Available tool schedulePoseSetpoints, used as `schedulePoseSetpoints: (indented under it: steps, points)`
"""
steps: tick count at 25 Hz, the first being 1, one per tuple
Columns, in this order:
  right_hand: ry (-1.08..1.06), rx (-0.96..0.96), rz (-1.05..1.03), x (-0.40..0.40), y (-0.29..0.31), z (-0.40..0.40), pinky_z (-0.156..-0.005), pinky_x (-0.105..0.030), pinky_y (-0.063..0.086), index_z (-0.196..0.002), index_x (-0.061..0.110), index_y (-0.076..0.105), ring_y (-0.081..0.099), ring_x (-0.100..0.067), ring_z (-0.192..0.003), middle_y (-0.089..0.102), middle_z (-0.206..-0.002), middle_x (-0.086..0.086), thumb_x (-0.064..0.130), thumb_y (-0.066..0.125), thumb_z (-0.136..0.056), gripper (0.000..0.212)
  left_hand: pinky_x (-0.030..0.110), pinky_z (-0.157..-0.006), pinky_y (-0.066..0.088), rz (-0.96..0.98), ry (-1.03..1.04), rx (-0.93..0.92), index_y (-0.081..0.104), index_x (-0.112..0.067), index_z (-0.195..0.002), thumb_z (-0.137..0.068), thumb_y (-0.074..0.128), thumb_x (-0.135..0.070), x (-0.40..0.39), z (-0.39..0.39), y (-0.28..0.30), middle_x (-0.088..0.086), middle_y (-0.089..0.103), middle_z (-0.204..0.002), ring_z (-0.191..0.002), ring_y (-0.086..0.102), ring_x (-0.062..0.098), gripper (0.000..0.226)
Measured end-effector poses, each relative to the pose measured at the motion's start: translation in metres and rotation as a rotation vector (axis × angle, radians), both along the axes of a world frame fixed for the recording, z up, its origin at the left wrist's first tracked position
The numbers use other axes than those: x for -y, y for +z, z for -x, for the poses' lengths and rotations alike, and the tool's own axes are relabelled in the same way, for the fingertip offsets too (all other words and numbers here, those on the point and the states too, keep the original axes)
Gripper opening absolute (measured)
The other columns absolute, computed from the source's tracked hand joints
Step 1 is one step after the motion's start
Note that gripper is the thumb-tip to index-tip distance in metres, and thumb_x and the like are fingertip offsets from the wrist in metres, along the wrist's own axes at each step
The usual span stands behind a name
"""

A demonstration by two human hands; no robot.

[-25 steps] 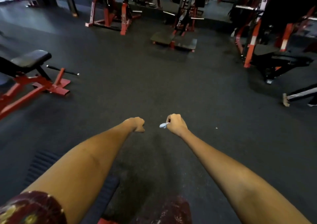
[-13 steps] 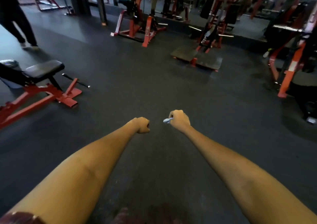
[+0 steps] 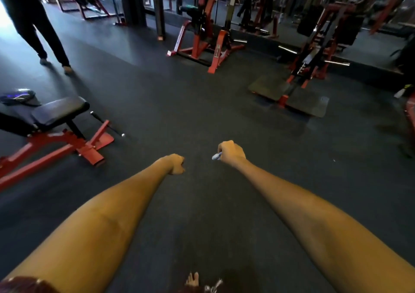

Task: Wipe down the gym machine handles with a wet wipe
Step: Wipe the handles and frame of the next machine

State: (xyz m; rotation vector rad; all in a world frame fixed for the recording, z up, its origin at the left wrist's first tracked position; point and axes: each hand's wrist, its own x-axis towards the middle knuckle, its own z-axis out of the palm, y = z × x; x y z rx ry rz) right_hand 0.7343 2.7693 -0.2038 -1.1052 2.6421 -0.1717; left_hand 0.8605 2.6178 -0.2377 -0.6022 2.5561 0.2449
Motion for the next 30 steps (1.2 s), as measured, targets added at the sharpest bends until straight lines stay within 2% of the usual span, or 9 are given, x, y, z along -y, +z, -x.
schedulePoseSetpoints:
  steps: [11,19,24,30]
  points:
    - [-0.003,-0.035,0.044,0.208,-0.006,0.294,-0.067,-0.031,0.047,-0.095,0.005,0.065,0.063,-0.030,-0.093,0.066,-0.101,-0.014,0.013,0.061,-0.087,0.012,0.036,-0.103,0.036,-0.035,-0.009,-0.026,0.040,-0.003,-0.138,-0.096,0.050,-0.025,0.199,0.293,0.007,0.016,0.042,-0.142,-0.128,0.043,0.030,0.049]
    - [0.123,0.001,0.065,0.395,0.017,0.493,-0.069,-0.032,0.048,-0.095,0.002,0.066,0.064,-0.031,-0.092,0.066,-0.097,-0.014,0.031,0.068,-0.084,0.031,0.036,-0.102,0.037,-0.043,0.137,-0.060,0.039,-0.004,-0.138,-0.096,0.051,-0.026,0.363,0.475,0.027,0.016,0.043,-0.141,-0.126,0.044,0.030,0.049]
    - [0.220,-0.038,0.044,0.529,0.003,0.591,-0.068,-0.032,0.049,-0.093,0.000,0.065,0.064,-0.033,-0.089,0.066,-0.094,-0.016,0.034,0.066,-0.085,0.034,0.037,-0.100,0.039,-0.006,0.184,-0.016,0.044,-0.003,-0.134,-0.096,0.050,-0.025,0.489,0.562,0.018,0.015,0.047,-0.137,-0.124,0.046,0.030,0.044]
    - [0.189,-0.019,0.050,0.692,0.007,0.725,-0.071,-0.034,0.050,-0.094,-0.001,0.066,0.064,-0.032,-0.091,0.067,-0.097,-0.016,0.030,0.067,-0.085,0.032,0.037,-0.100,0.038,0.040,0.202,0.008,0.045,-0.003,-0.133,-0.096,0.050,-0.027,0.661,0.686,0.022,0.016,0.047,-0.136,-0.124,0.046,0.031,0.044]
